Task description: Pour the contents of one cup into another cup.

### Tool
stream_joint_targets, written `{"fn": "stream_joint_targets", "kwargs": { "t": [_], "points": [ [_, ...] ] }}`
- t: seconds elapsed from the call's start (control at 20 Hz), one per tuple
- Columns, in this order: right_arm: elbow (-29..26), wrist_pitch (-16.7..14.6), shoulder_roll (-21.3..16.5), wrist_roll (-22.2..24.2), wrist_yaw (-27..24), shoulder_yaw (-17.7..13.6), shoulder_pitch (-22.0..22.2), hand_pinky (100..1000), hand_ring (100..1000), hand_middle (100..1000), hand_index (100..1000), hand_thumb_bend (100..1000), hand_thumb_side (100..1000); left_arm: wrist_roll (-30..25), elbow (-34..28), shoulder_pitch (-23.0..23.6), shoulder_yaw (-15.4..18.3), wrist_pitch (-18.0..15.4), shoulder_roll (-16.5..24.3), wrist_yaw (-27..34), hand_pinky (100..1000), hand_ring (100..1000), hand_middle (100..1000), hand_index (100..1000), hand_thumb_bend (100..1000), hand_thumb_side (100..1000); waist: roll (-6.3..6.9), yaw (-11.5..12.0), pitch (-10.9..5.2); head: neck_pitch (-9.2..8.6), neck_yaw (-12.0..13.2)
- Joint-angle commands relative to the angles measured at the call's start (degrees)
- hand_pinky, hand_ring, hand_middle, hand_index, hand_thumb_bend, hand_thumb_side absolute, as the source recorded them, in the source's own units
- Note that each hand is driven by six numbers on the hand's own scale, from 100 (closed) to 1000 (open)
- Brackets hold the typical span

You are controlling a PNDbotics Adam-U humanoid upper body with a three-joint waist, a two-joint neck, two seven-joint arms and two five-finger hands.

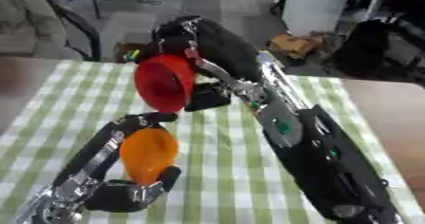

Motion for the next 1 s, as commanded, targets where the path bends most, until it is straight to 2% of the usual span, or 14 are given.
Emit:
{"fn": "stream_joint_targets", "kwargs": {
  "t": [0.05, 0.2, 0.4, 0.55, 1.0],
  "points": [
    [-1.4, -0.8, -0.6, -2.4, 3.8, -0.2, -1.1, 559, 356, 100, 686, 100, 100, 0.1, -0.9, -1.0, 0.8, 0.1, -0.1, 0.3, 142, 630, 272, 866, 100, 385, 0.2, 0.0, -1.28, -0.76, 0.1],
    [-1.4, -1.3, -0.5, -4.4, 6.8, 0.0, -1.2, 581, 315, 104, 685, 100, 100, 0.1, -1.0, -1.0, 0.8, 0.2, -0.1, 0.3, 142, 630, 272, 866, 100, 385, 0.19, 0.1, -1.28, -0.8, 0.1],
    [-2.1, -2.2, -0.6, -7.2, 11.5, 0.2, -1.4, 612, 300, 305, 684, 100, 100, 0.0, -1.0, -1.0, 0.8, 0.2, -0.1, 0.4, 142, 630, 272, 866, 100, 387, 0.12, 0.2, -1.29, -0.83, 0.1],
    [-2.0, -2.5, -0.5, -9.4, 14.7, 0.4, -1.4, 619, 305, 382, 684, 100, 100, 0.0, -1.1, -1.1, 0.7, 0.3, -0.1, 0.5, 142, 631, 272, 867, 100, 386, 0.11, 0.3, -1.3, -0.86, 0.1],
    [-1.5, -2.8, -0.4, -14.5, 21.5, 0.7, -1.4, 650, 326, 411, 683, 100, 100, -0.1, -1.2, -1.1, 0.7, 0.4, -0.1, 0.7, 142, 632, 272, 867, 100, 388, 0.16, 0.4, -1.33, -0.96, 0.0]
  ]
}}
